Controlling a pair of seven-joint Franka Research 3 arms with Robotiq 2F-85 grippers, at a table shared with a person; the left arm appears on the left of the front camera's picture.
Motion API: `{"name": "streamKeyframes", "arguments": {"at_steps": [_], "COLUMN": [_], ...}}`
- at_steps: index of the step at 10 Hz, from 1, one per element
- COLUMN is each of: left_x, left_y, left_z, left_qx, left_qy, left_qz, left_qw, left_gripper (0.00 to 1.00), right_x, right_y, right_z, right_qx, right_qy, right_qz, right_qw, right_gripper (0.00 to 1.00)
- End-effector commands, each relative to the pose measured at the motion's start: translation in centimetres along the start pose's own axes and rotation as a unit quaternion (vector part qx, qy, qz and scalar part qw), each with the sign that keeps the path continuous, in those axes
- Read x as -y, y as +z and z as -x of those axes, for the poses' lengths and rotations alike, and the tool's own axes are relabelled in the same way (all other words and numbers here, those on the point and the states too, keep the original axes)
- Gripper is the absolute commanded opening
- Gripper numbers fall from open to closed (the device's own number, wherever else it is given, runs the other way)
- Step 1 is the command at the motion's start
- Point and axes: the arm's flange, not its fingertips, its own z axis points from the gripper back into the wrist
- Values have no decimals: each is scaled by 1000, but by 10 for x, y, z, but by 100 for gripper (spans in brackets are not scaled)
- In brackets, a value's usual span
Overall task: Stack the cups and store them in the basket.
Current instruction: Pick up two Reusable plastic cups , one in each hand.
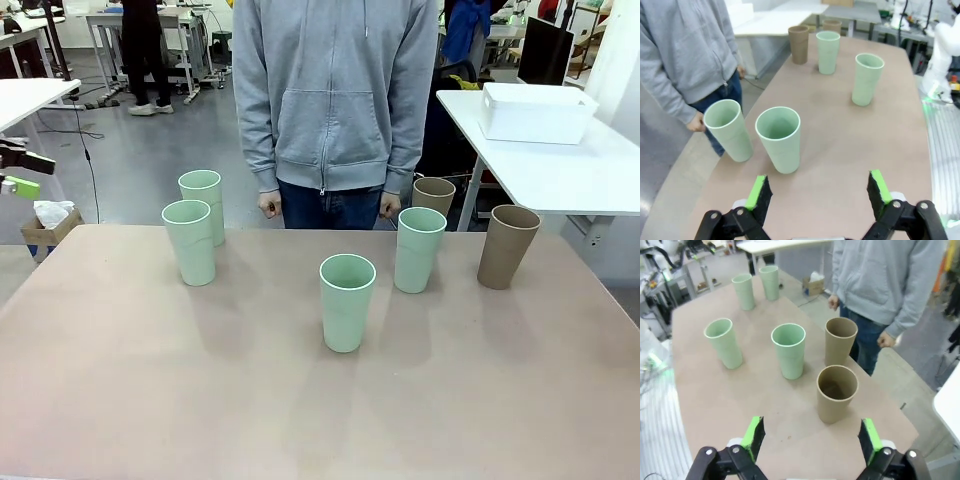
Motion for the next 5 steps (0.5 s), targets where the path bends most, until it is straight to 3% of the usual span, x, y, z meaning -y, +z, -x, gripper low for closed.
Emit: {"name": "streamKeyframes", "arguments": {"at_steps": [1, 3, 5], "left_x": [-43, -64, -77], "left_y": [-6, -16, -27], "left_z": [9, 33, 69], "left_qx": [19, 54, 124], "left_qy": [-22, -32, -48], "left_qz": [59, 85, 93], "left_qw": [998, 994, 987], "left_gripper": [100, 100, 100], "right_x": [60, 93, 122], "right_y": [-18, -42, -66], "right_z": [-4, 17, 50], "right_qx": [25, 49, 87], "right_qy": [2, 9, 26], "right_qz": [-94, -144, -183], "right_qw": [995, 988, 979], "right_gripper": [100, 100, 100]}}
